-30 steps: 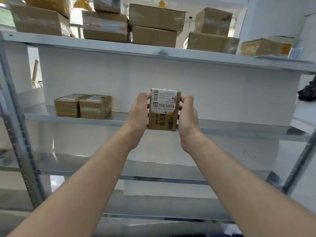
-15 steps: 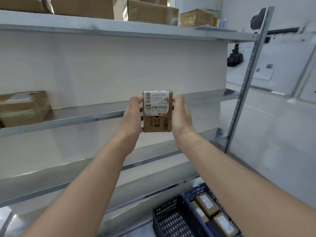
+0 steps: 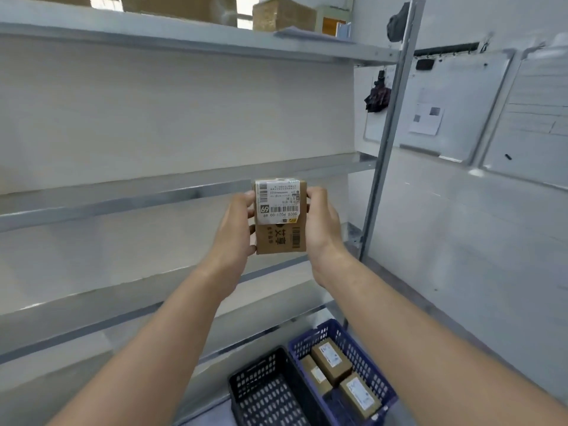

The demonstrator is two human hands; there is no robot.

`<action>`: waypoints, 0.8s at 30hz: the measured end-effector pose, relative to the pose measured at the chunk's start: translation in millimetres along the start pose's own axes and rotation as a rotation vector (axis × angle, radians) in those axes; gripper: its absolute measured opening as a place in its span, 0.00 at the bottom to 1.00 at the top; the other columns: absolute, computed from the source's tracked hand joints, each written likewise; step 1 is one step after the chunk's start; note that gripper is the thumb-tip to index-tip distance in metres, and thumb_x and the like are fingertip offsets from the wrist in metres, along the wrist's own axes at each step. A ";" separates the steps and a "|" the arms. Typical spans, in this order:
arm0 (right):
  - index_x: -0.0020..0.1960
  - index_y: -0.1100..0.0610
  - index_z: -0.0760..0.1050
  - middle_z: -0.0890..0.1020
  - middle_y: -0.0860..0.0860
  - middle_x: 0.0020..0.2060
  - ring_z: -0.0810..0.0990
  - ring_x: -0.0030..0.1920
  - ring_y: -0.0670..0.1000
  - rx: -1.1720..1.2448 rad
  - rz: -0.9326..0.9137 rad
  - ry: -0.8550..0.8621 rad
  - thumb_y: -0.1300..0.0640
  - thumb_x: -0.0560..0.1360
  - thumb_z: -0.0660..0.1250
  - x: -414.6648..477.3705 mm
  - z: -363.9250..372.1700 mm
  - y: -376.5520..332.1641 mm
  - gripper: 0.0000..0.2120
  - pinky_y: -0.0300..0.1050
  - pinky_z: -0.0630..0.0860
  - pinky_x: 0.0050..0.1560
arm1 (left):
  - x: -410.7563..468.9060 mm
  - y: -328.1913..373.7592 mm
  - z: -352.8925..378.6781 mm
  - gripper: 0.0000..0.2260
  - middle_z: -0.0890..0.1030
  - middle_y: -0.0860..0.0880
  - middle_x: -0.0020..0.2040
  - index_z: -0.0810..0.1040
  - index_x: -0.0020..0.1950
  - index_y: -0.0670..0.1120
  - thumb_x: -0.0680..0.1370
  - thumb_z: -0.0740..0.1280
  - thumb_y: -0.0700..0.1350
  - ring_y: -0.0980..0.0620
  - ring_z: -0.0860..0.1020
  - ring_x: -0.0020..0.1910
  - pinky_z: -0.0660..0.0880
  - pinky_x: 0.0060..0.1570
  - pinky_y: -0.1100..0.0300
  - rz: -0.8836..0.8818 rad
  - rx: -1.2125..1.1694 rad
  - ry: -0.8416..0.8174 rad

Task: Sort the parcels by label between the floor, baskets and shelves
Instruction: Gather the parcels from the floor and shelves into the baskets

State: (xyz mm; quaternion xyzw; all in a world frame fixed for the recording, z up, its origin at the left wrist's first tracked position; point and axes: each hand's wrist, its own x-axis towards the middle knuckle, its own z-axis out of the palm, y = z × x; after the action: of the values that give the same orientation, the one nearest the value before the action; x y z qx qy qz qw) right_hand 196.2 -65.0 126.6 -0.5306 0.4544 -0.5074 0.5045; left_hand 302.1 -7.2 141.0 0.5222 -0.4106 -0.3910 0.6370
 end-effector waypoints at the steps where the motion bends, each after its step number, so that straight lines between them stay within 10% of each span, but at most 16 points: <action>1: 0.62 0.53 0.80 0.87 0.50 0.54 0.83 0.57 0.52 -0.004 0.010 -0.012 0.40 0.87 0.48 7.9 -13.7 6.5 0.25 0.45 0.74 0.45 | 1.4 -8.3 14.3 0.16 0.84 0.57 0.44 0.79 0.48 0.59 0.85 0.53 0.56 0.53 0.80 0.52 0.76 0.55 0.49 -0.012 0.001 0.012; 12: 0.60 0.50 0.81 0.87 0.49 0.54 0.83 0.55 0.47 -0.079 0.157 -0.163 0.42 0.89 0.49 85.2 -154.0 90.5 0.24 0.43 0.75 0.45 | 19.4 -103.3 152.9 0.16 0.85 0.61 0.38 0.78 0.51 0.57 0.84 0.51 0.55 0.49 0.79 0.56 0.73 0.65 0.45 -0.206 0.055 0.140; 17: 0.61 0.48 0.82 0.89 0.48 0.53 0.85 0.58 0.51 -0.096 0.297 -0.158 0.40 0.87 0.50 125.7 -178.3 134.7 0.23 0.53 0.83 0.58 | 55.7 -148.4 174.6 0.18 0.82 0.55 0.60 0.81 0.55 0.57 0.83 0.52 0.58 0.49 0.76 0.66 0.72 0.66 0.38 -0.320 0.050 0.179; 24: 0.59 0.48 0.82 0.90 0.49 0.50 0.87 0.56 0.55 -0.179 0.421 -0.086 0.40 0.85 0.50 199.8 -185.4 204.9 0.24 0.63 0.83 0.64 | 139.3 -230.4 193.6 0.21 0.82 0.52 0.61 0.77 0.62 0.51 0.83 0.51 0.61 0.49 0.76 0.65 0.75 0.61 0.38 -0.485 0.004 0.167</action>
State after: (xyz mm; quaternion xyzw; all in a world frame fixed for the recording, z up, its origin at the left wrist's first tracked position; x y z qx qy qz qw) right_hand 31.9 -293.5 -66.1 -0.4878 0.5765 -0.3256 0.5690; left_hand 155.5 -237.2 -47.6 0.6371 -0.2201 -0.4869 0.5554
